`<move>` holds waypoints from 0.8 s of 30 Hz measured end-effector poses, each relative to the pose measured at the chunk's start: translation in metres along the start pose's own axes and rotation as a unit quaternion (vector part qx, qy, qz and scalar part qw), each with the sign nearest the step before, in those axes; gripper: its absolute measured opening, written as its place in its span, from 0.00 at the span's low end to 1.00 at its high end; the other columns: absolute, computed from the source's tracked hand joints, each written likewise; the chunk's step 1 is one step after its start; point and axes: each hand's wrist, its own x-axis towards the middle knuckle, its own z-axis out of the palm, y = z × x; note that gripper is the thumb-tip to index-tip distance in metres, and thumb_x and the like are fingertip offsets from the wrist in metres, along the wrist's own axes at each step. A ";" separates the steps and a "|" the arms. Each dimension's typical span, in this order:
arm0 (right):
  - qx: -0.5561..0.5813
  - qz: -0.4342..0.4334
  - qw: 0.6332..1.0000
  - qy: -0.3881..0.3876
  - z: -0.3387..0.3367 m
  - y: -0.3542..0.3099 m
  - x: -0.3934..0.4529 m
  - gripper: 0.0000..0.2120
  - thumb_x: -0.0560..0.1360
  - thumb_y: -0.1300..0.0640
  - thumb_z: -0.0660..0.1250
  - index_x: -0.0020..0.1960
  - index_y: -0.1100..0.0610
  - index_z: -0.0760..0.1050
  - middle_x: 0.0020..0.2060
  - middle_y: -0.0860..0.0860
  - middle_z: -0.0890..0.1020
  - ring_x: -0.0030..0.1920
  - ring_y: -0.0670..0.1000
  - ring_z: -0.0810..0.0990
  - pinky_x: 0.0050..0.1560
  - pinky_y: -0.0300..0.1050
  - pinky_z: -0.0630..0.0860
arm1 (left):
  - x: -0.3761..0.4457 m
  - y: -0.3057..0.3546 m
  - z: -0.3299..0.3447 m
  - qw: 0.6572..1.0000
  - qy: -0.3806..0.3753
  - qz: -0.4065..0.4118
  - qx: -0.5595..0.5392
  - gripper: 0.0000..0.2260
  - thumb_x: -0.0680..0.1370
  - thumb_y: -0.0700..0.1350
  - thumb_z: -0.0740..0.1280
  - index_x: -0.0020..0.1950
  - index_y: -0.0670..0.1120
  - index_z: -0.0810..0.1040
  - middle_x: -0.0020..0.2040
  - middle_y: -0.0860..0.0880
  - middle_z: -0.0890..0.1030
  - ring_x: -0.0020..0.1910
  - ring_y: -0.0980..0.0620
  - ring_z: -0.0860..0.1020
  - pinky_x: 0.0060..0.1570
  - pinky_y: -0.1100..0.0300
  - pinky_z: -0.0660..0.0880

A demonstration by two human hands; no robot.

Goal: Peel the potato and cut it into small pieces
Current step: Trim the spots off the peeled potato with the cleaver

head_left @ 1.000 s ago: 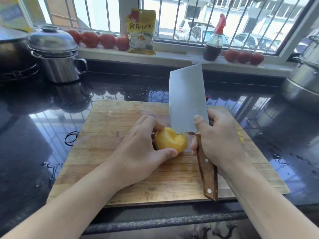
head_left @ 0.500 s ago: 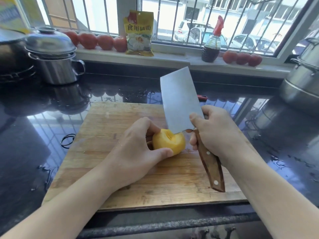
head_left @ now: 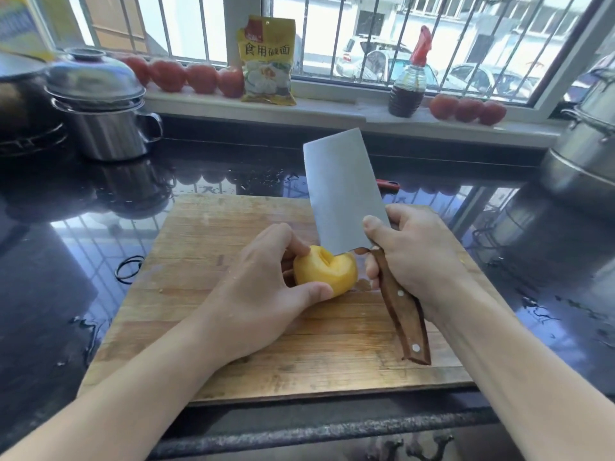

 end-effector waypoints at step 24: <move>-0.012 -0.021 0.998 0.065 -0.003 -0.003 -0.014 0.07 0.84 0.57 0.60 0.50 0.48 0.75 0.29 0.57 0.82 0.25 0.55 0.79 0.27 0.50 0.78 | -0.002 0.003 0.003 0.991 -0.006 0.029 0.127 0.18 0.80 0.48 0.71 0.69 0.57 0.75 0.64 0.62 0.71 0.58 0.65 0.71 0.56 0.83 0.58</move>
